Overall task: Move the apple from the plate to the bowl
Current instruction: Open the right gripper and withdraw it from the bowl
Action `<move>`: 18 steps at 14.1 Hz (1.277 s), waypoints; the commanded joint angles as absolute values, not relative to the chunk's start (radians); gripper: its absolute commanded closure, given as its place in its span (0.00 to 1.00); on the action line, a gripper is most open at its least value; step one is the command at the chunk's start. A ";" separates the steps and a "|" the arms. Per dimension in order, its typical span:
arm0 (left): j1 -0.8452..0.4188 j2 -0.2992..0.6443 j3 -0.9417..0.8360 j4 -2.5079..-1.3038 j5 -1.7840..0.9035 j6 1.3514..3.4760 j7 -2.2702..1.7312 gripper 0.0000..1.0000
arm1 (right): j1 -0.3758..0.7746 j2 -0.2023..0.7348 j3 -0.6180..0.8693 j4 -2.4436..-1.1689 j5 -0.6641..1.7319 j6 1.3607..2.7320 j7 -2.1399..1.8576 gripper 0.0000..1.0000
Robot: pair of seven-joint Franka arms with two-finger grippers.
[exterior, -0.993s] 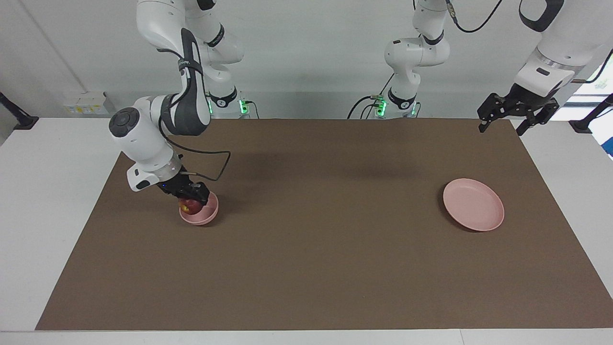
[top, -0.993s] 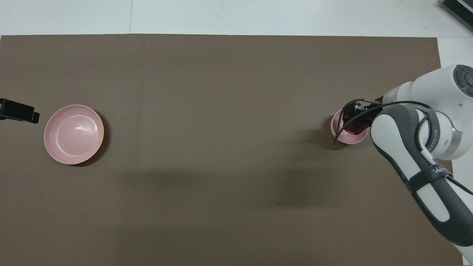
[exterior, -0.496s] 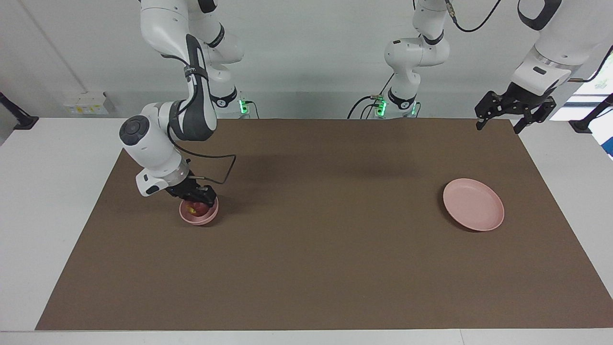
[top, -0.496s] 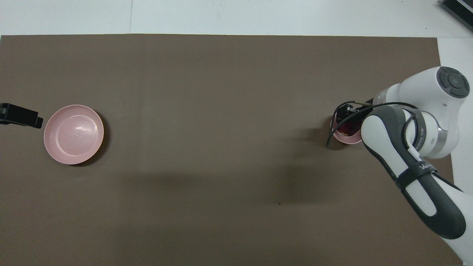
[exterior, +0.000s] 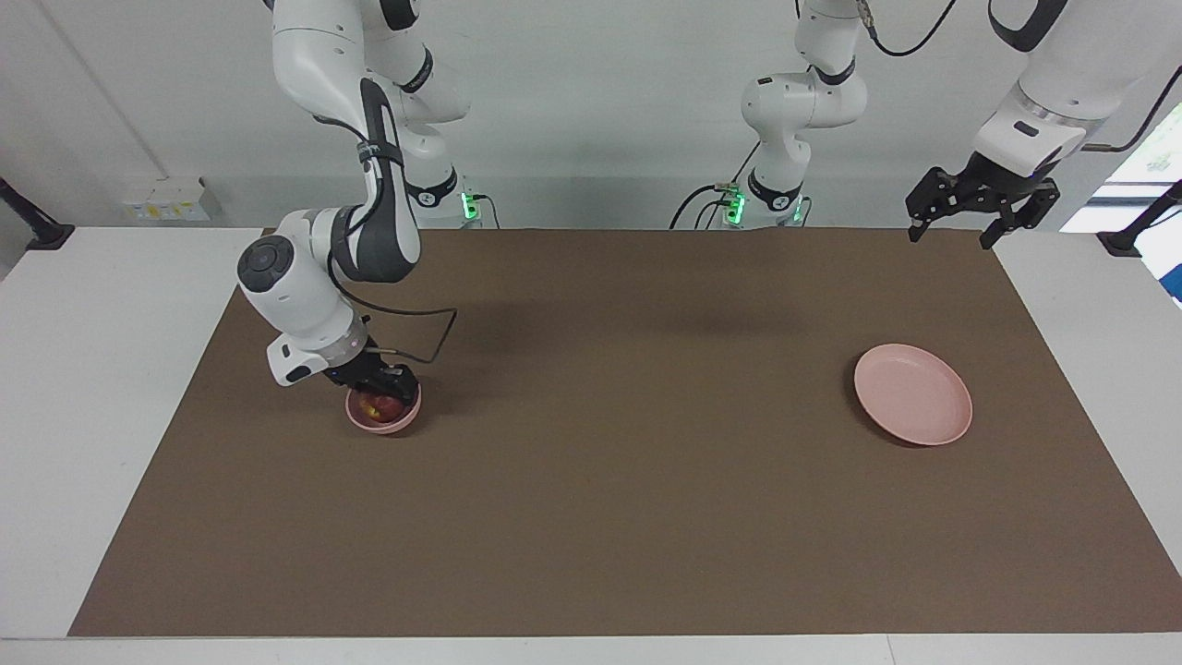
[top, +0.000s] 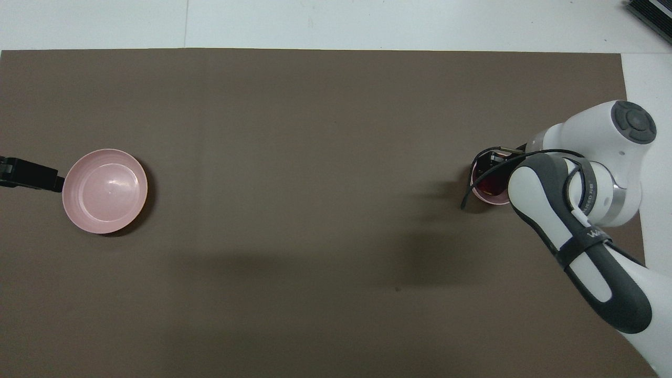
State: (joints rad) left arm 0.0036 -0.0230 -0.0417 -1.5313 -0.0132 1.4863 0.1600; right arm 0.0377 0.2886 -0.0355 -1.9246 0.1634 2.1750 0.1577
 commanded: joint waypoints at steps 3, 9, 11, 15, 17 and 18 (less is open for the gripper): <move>-0.026 -0.058 -0.035 -1.565 0.000 1.482 0.161 0.00 | 0.028 0.291 -0.031 -1.945 0.138 2.213 0.156 1.00; -0.028 -0.057 -0.035 -1.560 0.000 1.482 0.143 0.00 | 0.028 0.296 -0.032 -1.956 0.137 2.249 0.156 0.44; -0.023 -0.057 -0.034 -1.560 -0.002 1.483 0.146 0.00 | 0.028 0.296 -0.031 -1.956 0.137 2.249 0.169 0.10; -0.023 -0.055 -0.032 -1.559 -0.002 1.486 0.144 0.00 | 0.029 0.291 -0.031 -1.947 0.137 2.244 0.181 0.00; -0.023 -0.055 -0.032 -1.559 -0.002 1.486 0.144 0.00 | 0.037 0.278 -0.034 -1.934 0.137 2.234 0.195 0.00; -0.023 -0.055 -0.032 -1.559 -0.002 1.486 0.144 0.00 | 0.043 0.262 -0.037 -1.933 0.132 2.227 0.195 0.00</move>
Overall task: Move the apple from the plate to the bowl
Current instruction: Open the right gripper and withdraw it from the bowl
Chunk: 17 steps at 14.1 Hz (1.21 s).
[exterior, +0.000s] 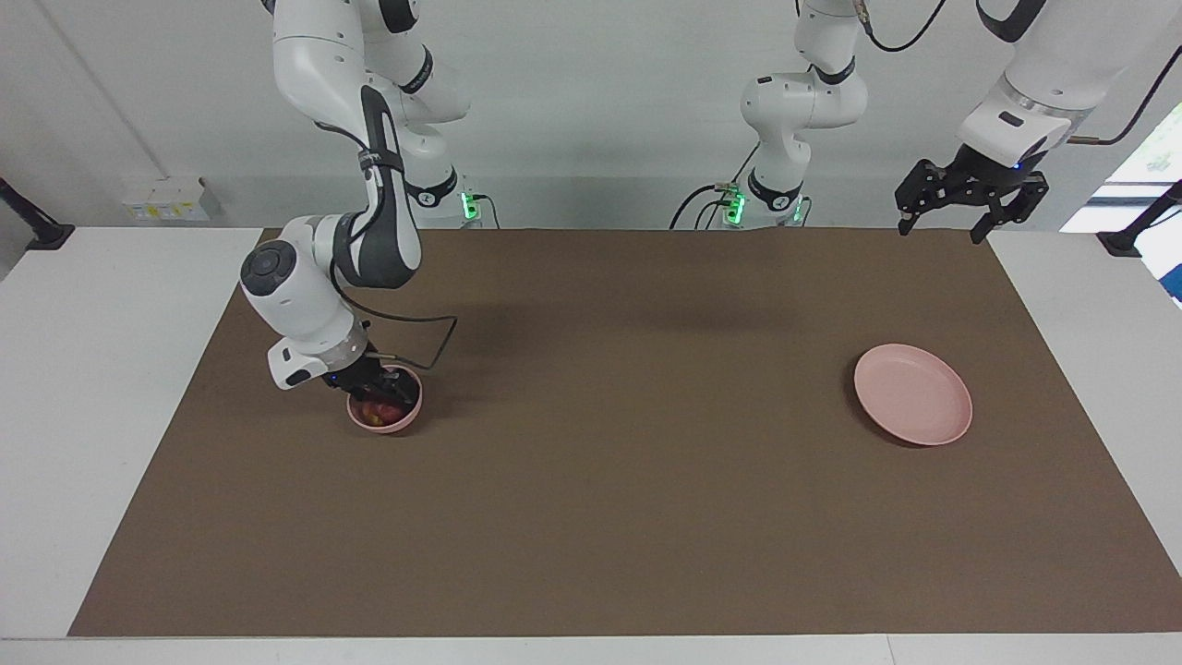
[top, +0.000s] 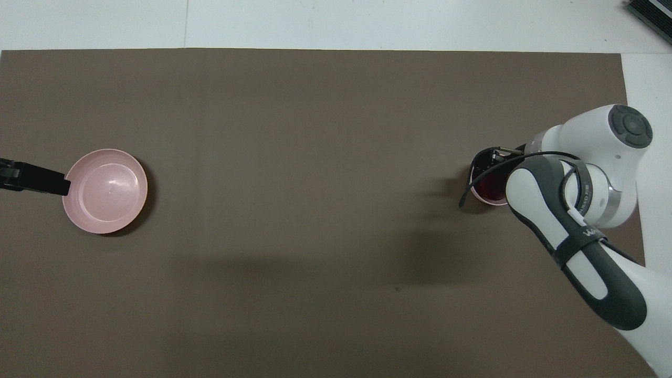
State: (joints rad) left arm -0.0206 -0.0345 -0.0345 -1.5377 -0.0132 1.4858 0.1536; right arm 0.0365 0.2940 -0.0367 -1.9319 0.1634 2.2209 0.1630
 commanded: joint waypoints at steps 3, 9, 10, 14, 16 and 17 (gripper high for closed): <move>-0.023 -0.055 -0.032 -1.559 -0.002 1.486 0.144 0.00 | 0.041 0.187 -0.035 -1.911 0.028 2.159 0.198 0.00; -0.023 -0.055 -0.034 -1.559 -0.002 1.486 0.144 0.00 | 0.026 0.017 -0.035 -1.815 -0.034 1.896 0.178 0.00; -0.023 -0.055 -0.034 -1.559 -0.002 1.486 0.144 0.00 | 0.023 -0.006 -0.037 -1.801 -0.034 1.847 0.178 0.00; -0.023 -0.055 -0.034 -1.559 -0.002 1.486 0.144 0.00 | 0.018 -0.071 -0.052 -1.750 -0.034 1.699 0.085 0.00; -0.023 -0.055 -0.032 -1.559 -0.002 1.486 0.144 0.00 | 0.018 -0.077 -0.063 -1.682 -0.032 1.597 0.036 0.00; -0.023 -0.055 -0.032 -1.559 -0.002 1.486 0.144 0.00 | 0.020 -0.077 -0.066 -1.649 -0.032 1.562 0.003 0.00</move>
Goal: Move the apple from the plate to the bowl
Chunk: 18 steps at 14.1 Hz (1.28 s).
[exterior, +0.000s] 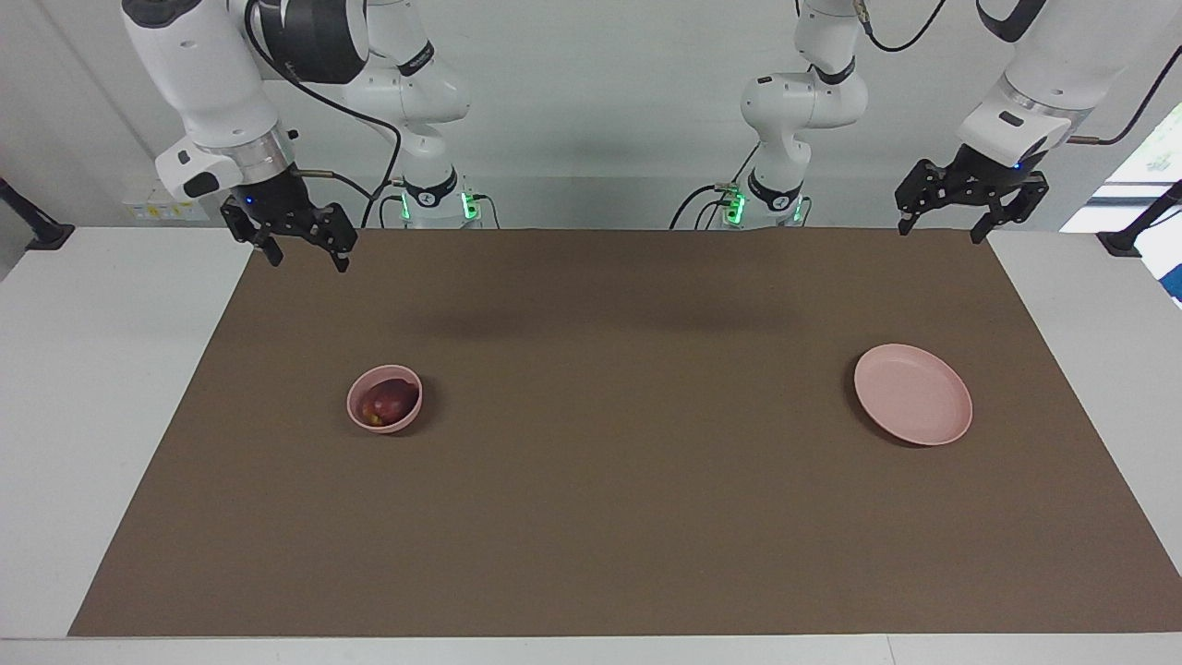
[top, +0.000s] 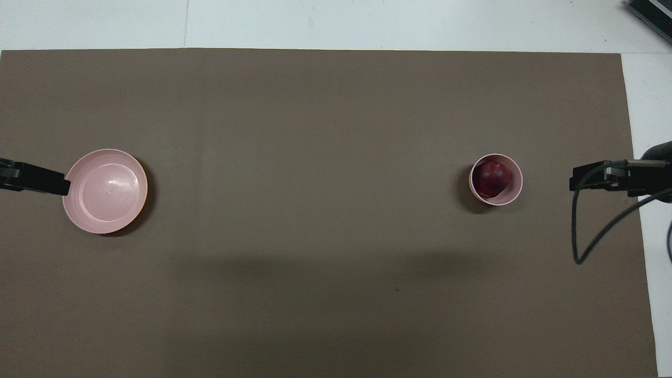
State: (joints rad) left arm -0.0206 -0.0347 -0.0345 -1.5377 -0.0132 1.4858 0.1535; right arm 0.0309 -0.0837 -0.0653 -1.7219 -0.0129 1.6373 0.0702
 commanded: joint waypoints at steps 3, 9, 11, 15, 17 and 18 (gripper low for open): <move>-0.023 -0.055 -0.032 -1.559 -0.002 1.486 0.144 0.00 | 0.020 -0.080 -0.066 -1.648 -0.026 1.549 -0.020 0.00; -0.023 -0.055 -0.032 -1.559 -0.002 1.486 0.144 0.00 | 0.021 -0.081 -0.067 -1.620 -0.009 1.494 -0.018 0.00; -0.023 -0.055 -0.032 -1.559 -0.002 1.486 0.144 0.00 | 0.020 -0.081 -0.067 -1.588 -0.011 1.500 -0.021 0.00; -0.023 -0.055 -0.032 -1.559 -0.002 1.486 0.144 0.00 | 0.020 -0.081 -0.067 -1.589 -0.014 1.502 -0.026 0.00; -0.023 -0.057 -0.032 -1.559 -0.002 1.485 0.144 0.00 | 0.020 -0.081 -0.068 -1.589 -0.011 1.493 -0.023 0.00; -0.025 -0.057 -0.034 -1.560 -0.002 1.485 0.143 0.00 | 0.020 -0.081 -0.066 -1.585 -0.009 1.488 -0.020 0.00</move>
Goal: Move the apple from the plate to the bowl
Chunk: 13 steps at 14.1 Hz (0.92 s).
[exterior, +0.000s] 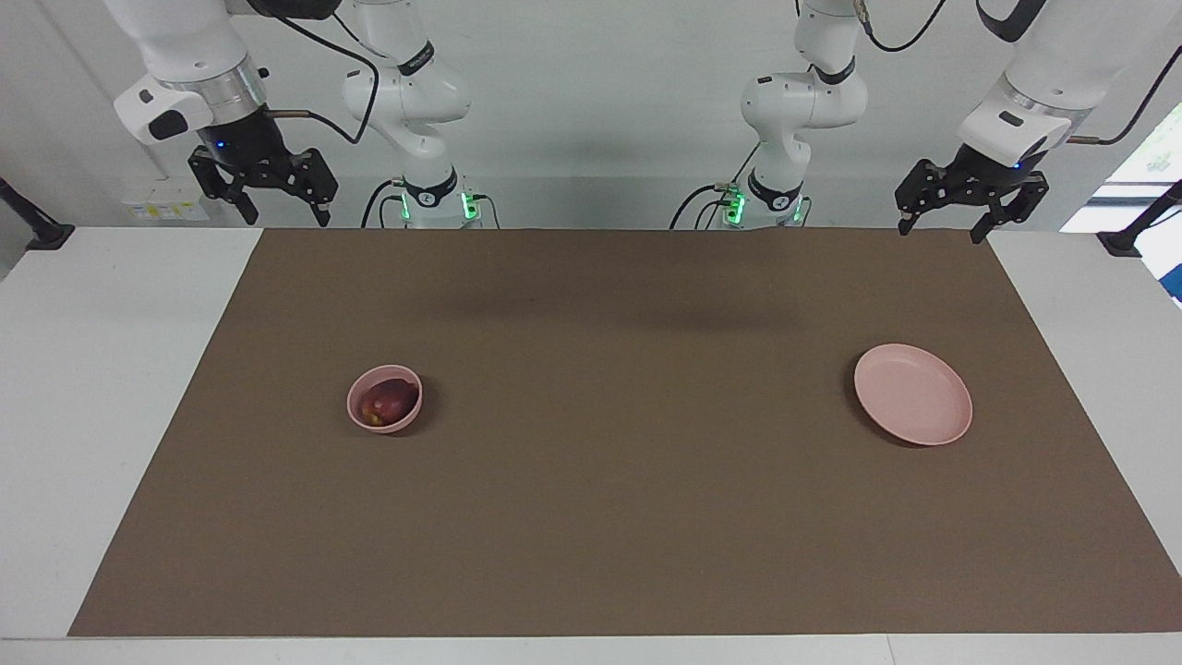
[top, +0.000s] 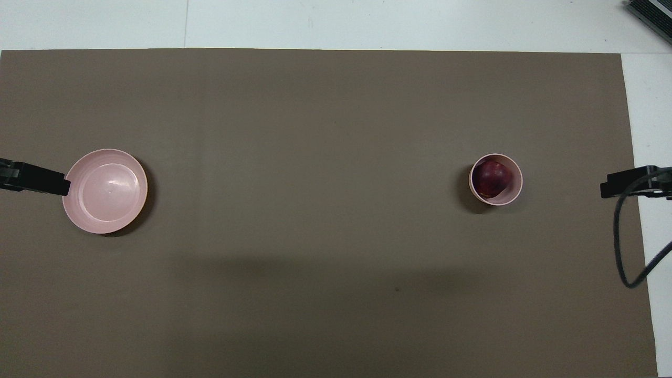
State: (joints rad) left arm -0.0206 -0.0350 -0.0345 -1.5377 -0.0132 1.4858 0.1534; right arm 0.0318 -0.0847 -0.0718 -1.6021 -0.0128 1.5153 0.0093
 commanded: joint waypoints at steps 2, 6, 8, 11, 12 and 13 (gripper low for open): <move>-0.025 -0.057 -0.034 -1.560 -0.002 1.485 0.147 0.00 | 0.021 -0.087 -0.067 -1.582 -0.009 1.477 -0.021 0.00; -0.023 -0.058 -0.032 -1.563 -0.002 1.485 0.146 0.00 | 0.021 -0.097 -0.066 -1.588 -0.011 1.480 -0.021 0.00; -0.023 -0.058 -0.032 -1.565 -0.002 1.486 0.146 0.00 | 0.021 -0.097 -0.064 -1.588 -0.011 1.480 -0.020 0.00; -0.023 -0.058 -0.032 -1.566 -0.002 1.485 0.146 0.00 | 0.021 -0.098 -0.063 -1.588 -0.011 1.479 -0.020 0.00; -0.023 -0.058 -0.032 -1.566 -0.002 1.485 0.146 0.00 | 0.021 -0.098 -0.064 -1.589 -0.011 1.479 -0.020 0.00; -0.023 -0.058 -0.032 -1.566 -0.002 1.485 0.146 0.00 | 0.021 -0.098 -0.064 -1.589 -0.011 1.479 -0.020 0.00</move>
